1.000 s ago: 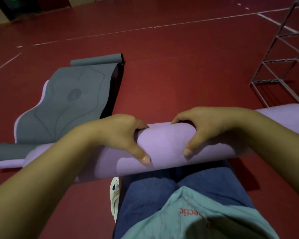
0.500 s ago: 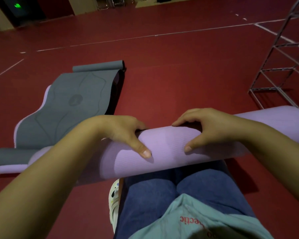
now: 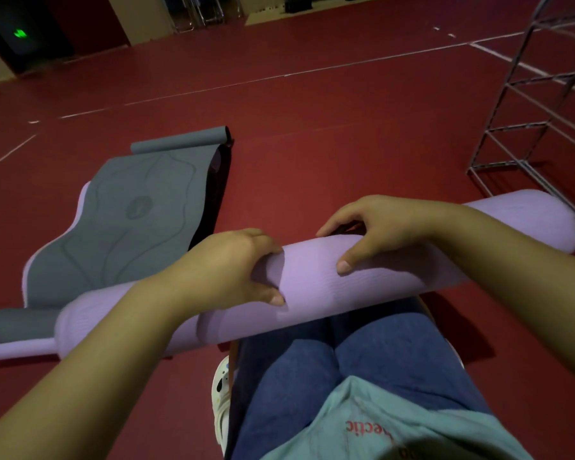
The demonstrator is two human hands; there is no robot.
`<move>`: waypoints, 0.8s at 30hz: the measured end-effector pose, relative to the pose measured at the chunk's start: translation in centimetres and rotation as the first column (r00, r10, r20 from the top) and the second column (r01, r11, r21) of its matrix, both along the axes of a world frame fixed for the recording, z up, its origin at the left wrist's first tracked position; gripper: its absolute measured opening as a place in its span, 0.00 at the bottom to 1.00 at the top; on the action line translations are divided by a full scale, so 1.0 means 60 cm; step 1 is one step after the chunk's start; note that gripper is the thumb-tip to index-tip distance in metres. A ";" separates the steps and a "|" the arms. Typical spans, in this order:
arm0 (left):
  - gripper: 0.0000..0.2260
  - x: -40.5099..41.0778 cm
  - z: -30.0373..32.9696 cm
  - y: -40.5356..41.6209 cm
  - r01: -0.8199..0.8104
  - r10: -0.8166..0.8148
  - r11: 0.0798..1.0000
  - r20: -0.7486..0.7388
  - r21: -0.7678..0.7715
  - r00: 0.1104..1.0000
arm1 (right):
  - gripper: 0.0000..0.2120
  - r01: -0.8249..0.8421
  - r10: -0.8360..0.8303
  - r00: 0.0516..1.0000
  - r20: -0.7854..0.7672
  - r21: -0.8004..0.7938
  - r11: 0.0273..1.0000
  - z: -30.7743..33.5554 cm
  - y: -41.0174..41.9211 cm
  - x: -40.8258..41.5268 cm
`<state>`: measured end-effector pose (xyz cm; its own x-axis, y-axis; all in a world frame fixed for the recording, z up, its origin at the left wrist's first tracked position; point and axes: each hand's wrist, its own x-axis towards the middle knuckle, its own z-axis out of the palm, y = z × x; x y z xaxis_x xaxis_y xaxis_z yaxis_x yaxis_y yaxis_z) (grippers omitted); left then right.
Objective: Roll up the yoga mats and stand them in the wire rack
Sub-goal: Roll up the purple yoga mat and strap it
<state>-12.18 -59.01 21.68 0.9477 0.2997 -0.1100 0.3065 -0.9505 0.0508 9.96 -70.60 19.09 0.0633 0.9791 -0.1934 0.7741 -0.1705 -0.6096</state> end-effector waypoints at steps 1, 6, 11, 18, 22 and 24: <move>0.29 0.002 0.002 0.003 -0.001 0.001 1.000 -0.011 -0.003 1.000 | 0.25 0.012 -0.012 1.000 0.012 0.040 0.999 0.001 -0.003 -0.002; 0.28 0.015 0.008 0.028 -0.047 0.040 0.989 -0.055 -0.143 0.998 | 0.20 -0.025 -0.041 0.977 0.210 0.300 0.953 0.006 -0.039 -0.023; 0.25 0.034 0.006 0.059 -0.120 0.091 0.935 -0.104 -0.333 0.990 | 0.30 -0.080 -0.009 0.960 0.279 0.305 0.949 -0.012 -0.050 -0.028; 0.21 0.047 0.015 0.051 -0.053 0.043 0.990 -0.071 -0.132 0.997 | 0.29 -0.028 -0.024 0.975 0.222 0.227 0.973 -0.013 -0.018 0.005; 0.27 0.029 -0.002 -0.003 0.028 -0.024 0.996 -0.039 0.088 0.999 | 0.28 -0.018 -0.004 0.988 0.153 0.139 0.990 -0.011 0.002 0.025; 0.38 0.028 -0.020 -0.019 0.025 -0.008 0.982 -0.093 0.190 0.996 | 0.27 -0.011 0.001 0.995 0.104 0.095 0.995 -0.012 0.009 0.033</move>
